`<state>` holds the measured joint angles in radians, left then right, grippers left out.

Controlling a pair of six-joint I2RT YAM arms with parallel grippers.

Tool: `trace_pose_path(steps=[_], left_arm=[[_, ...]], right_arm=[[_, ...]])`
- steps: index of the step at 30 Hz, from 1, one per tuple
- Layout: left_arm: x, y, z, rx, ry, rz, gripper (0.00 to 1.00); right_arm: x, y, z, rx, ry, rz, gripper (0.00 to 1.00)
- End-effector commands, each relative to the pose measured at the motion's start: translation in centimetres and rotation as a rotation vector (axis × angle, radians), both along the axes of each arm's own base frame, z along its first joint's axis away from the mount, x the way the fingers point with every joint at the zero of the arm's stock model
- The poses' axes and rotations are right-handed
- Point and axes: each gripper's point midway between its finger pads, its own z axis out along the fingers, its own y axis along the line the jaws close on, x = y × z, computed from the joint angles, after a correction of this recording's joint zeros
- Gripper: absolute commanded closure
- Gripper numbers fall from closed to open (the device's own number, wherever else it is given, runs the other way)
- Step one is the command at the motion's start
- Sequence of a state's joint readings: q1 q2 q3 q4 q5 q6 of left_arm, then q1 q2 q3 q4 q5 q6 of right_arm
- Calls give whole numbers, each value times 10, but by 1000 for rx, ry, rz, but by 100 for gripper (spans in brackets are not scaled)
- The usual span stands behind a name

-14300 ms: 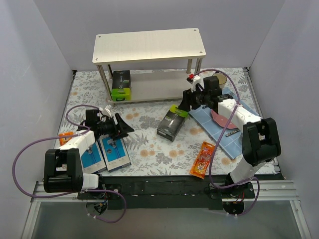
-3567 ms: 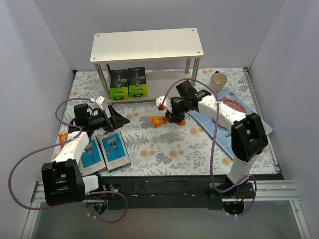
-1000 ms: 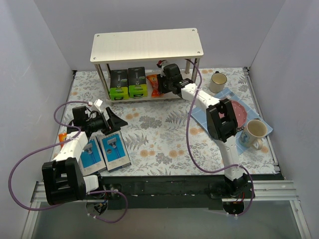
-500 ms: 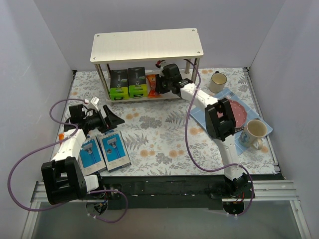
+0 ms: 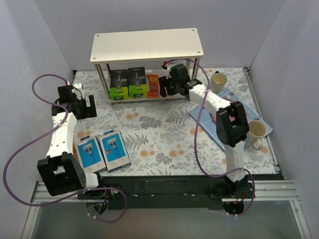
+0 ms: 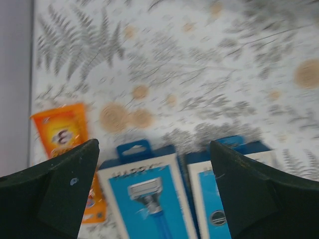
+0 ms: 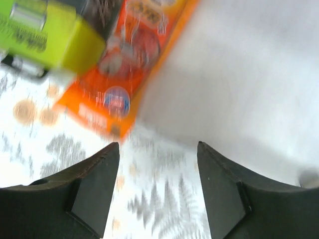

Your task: Place and organize the shaving razors onto the shelf

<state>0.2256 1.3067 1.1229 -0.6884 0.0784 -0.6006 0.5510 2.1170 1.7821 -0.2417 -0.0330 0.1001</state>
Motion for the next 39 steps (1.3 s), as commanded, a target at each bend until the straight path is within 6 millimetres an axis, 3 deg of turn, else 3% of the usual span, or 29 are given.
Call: trace_pose_path(steps=[1, 4, 5, 6, 7, 10, 17, 23, 26, 28, 33, 36, 39], left_arm=[[-63, 71, -26, 237, 278, 122, 8], [-80, 84, -56, 209, 387, 172, 10], [-84, 85, -67, 182, 423, 186, 11], [-88, 87, -75, 157, 454, 206, 13], [-92, 95, -90, 127, 497, 248, 14], [-95, 109, -110, 87, 533, 292, 16], [-97, 144, -131, 210, 579, 300, 17], [-108, 144, -153, 154, 649, 289, 27], [-101, 138, -149, 113, 620, 276, 41], [-94, 138, -135, 106, 579, 282, 45], [-53, 136, -74, 126, 394, 243, 53], [-42, 127, -58, 141, 385, 202, 58], [-40, 110, -60, 91, 410, 168, 64]], right_arm=[[-38, -24, 51, 3, -53, 44, 28], [-66, -36, 45, -17, -2, 77, 29], [-74, -38, 53, -16, -17, 100, 28], [-83, -41, 44, -27, 4, 118, 28], [-89, -42, 44, -25, 14, 134, 28], [-100, -49, 44, -51, 8, 160, 28], [-111, -57, 47, -53, -10, 159, 28], [-119, -64, 38, -66, -3, 154, 27], [-118, -66, 38, -70, -11, 149, 27], [-117, -67, 39, -74, -18, 142, 27], [-115, -68, 36, -82, -25, 137, 27], [-115, -68, 34, -80, -25, 134, 27], [-113, -69, 32, -81, -30, 129, 27]])
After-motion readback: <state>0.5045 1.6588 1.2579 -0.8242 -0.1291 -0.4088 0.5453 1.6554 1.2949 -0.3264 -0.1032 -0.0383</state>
